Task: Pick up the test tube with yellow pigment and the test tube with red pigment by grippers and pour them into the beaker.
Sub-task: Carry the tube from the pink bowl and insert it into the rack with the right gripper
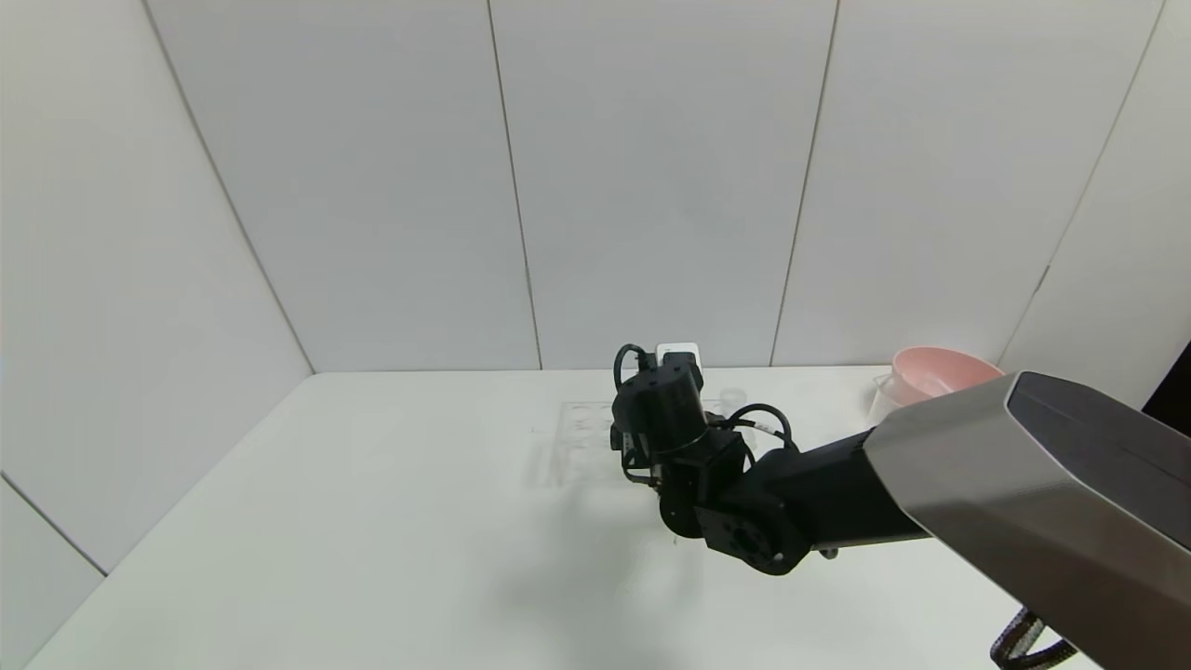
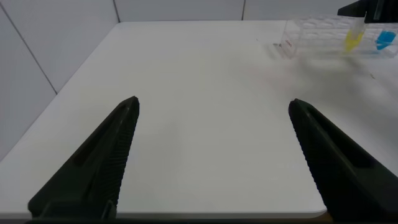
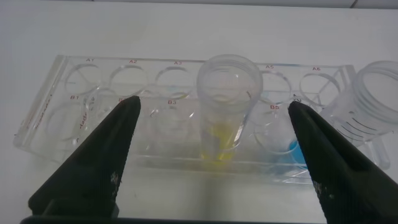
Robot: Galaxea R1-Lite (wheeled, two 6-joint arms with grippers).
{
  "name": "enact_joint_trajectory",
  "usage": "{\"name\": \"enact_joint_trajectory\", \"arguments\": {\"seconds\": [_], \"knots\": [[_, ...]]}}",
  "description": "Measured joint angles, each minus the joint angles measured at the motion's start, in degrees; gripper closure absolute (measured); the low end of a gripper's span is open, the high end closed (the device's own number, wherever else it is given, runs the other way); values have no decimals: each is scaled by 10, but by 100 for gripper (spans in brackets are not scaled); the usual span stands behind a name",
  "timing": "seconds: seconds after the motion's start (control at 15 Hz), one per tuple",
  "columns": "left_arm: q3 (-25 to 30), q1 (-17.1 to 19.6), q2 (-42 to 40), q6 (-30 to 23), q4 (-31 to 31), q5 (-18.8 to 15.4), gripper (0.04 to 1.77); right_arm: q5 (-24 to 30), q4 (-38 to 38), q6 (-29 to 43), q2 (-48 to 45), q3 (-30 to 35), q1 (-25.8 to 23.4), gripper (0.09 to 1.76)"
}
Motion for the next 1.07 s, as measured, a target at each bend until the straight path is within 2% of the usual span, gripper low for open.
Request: {"name": "enact_joint_trajectory", "arguments": {"seconds": [1.07], "knots": [[0,0,0,0,0,0,9,2,-8,0,5,2,-1,17]]}}
